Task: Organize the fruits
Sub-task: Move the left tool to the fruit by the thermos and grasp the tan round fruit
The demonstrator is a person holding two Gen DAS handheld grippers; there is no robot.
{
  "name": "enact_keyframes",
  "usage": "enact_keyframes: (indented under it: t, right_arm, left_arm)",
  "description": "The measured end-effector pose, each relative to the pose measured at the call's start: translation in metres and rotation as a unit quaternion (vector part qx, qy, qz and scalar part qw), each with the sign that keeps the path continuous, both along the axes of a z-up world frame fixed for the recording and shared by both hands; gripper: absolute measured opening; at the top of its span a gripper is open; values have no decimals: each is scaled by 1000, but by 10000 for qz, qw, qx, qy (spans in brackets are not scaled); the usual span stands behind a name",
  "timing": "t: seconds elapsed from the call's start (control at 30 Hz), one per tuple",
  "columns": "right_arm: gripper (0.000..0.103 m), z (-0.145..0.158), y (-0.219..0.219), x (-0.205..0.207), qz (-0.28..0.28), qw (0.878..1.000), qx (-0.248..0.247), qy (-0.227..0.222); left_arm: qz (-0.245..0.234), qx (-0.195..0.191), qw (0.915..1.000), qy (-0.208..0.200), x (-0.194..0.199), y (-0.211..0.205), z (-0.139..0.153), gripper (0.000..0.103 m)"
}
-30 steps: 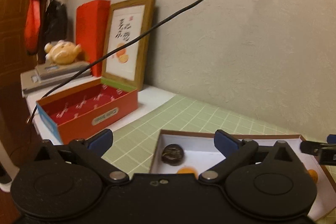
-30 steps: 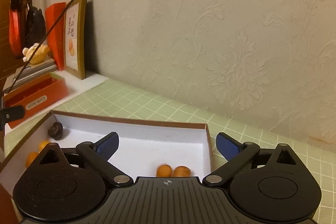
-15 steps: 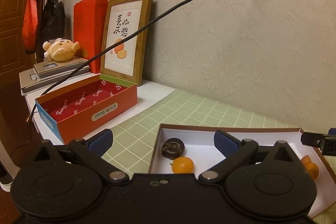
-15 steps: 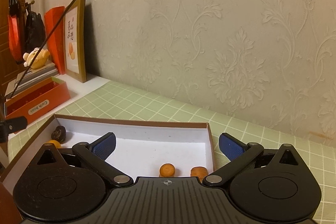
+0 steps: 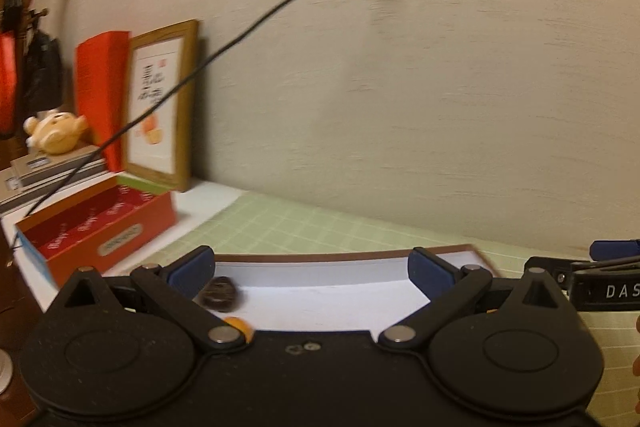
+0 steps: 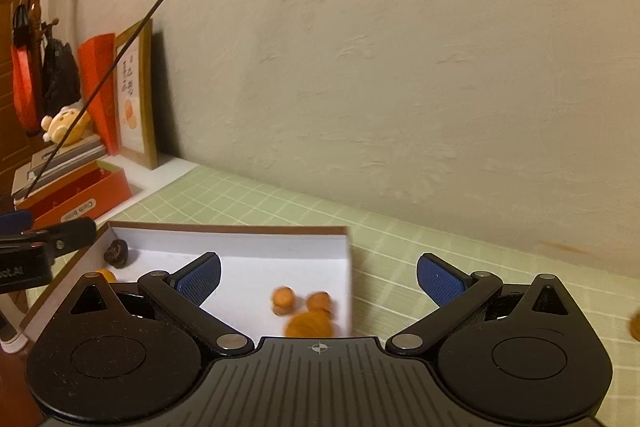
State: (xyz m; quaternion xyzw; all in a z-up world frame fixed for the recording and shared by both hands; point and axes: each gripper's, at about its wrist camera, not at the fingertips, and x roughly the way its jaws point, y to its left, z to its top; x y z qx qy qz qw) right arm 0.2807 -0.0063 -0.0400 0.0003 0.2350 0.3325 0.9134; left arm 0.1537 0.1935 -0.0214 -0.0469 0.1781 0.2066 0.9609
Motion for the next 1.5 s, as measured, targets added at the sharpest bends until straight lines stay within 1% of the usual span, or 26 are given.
enact_keyframes:
  t: [0.17,0.4,0.5,0.6,0.73,0.9,0.93,1.03,1.07,1.17,1.2,1.27,1.3,1.37,1.43,1.5]
  right_arm:
    - [103,3,-48,-10,-402,9992,23,54]
    - [103,6,-107,-11,-926,9957,-30,29]
    - [103,4,-131,-9,-1151,9933,-79,28]
    - [103,2,-158,-8,-1403,9900,-102,43]
    - [103,-2,-196,-7,-1786,9837,-190,87]
    - [103,-9,-245,-7,-2294,9728,-271,176]
    - [103,-11,-254,-7,-2387,9704,-291,206]
    - [103,-20,-288,-7,-2715,9613,-381,294]
    - [103,-22,-300,-8,-2834,9575,-404,341]
    - [103,-28,-332,-7,-3187,9460,-354,474]
    - [103,-30,-343,-6,-3310,9415,-350,523]
    - [103,-34,-360,-3,-3467,9356,-330,587]
    - [103,-37,-370,-2,-3538,9326,-314,636]
    - [103,-41,-382,3,-3617,9292,-276,709]
    - [103,-46,-393,9,-3663,9268,-244,786]
    - [103,-48,-398,13,-3610,9285,-158,850]
  left_arm:
    - [-332,-38,9994,-6,10,-34,-1,97]
    - [-752,-18,9972,19,24,-77,-5,97]
    - [-933,-74,9956,56,32,-95,-8,97]
    - [-1180,-151,9928,124,43,-116,-10,97]
    - [-1590,-232,9868,211,59,-149,-15,97]
    - [-1983,-79,9796,330,75,-201,-25,96]
    - [-2046,-71,9782,338,78,-211,-27,94]
    - [-2279,-154,9725,457,89,-238,-35,85]
    - [-2362,-193,9702,512,94,-247,-39,79]
    - [-2630,-239,9625,621,108,-278,-46,72]
    - [-2732,-246,9596,630,110,-288,-48,68]
    - [-2938,-252,9534,631,116,-309,-52,65]
    - [-3052,-244,9497,651,119,-319,-54,59]
    - [-3253,-231,9426,723,123,-341,-60,52]
    - [-3384,-207,9375,780,129,-359,-67,49]
    - [-3456,-117,9342,873,135,-375,-73,35]
